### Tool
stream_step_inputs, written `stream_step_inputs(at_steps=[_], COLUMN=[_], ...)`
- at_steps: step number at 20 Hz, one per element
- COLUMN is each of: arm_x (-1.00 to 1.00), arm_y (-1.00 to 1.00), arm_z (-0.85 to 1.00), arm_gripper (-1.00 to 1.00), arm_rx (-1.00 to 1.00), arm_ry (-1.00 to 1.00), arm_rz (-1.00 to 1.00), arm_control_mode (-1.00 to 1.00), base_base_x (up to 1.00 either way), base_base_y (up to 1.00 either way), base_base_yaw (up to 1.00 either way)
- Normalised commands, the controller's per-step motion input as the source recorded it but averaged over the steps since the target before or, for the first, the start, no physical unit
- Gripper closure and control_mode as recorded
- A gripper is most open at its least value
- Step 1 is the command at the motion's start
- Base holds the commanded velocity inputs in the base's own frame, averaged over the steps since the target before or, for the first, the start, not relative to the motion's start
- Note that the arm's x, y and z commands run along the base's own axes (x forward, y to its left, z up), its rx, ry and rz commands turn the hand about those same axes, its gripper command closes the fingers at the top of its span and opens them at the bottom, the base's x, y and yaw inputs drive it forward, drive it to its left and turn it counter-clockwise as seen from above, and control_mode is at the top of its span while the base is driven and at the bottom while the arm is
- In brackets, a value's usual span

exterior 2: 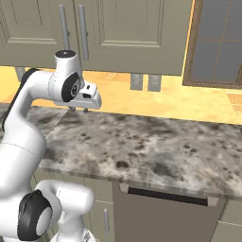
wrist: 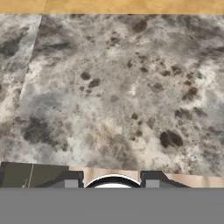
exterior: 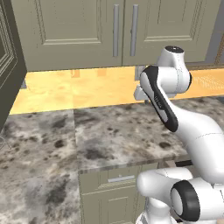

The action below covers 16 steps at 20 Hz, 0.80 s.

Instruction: Open the dishwasher door and pull out the top rack.

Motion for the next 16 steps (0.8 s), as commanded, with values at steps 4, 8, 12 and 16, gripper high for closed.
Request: stream_step_inputs(at_steps=[4,8,12,16], arm_x=[0.00,0.00,0.00,0.00], arm_y=[0.00,0.00,0.00,0.00], arm_z=[0.00,0.00,0.00,0.00], arm_gripper=[-1.00,-1.00,-1.00,-1.00], arm_rx=[0.00,0.00,0.00,0.00], arm_ry=[0.00,0.00,0.00,0.00], arm_rz=[0.00,0.00,0.00,0.00], arm_control_mode=[1.00,1.00,1.00,1.00], base_base_x=[0.00,-0.04,-0.09,0.00], base_base_y=[0.00,-0.36,-0.93,-1.00], base_base_yaw=[0.00,0.00,0.00,0.00])
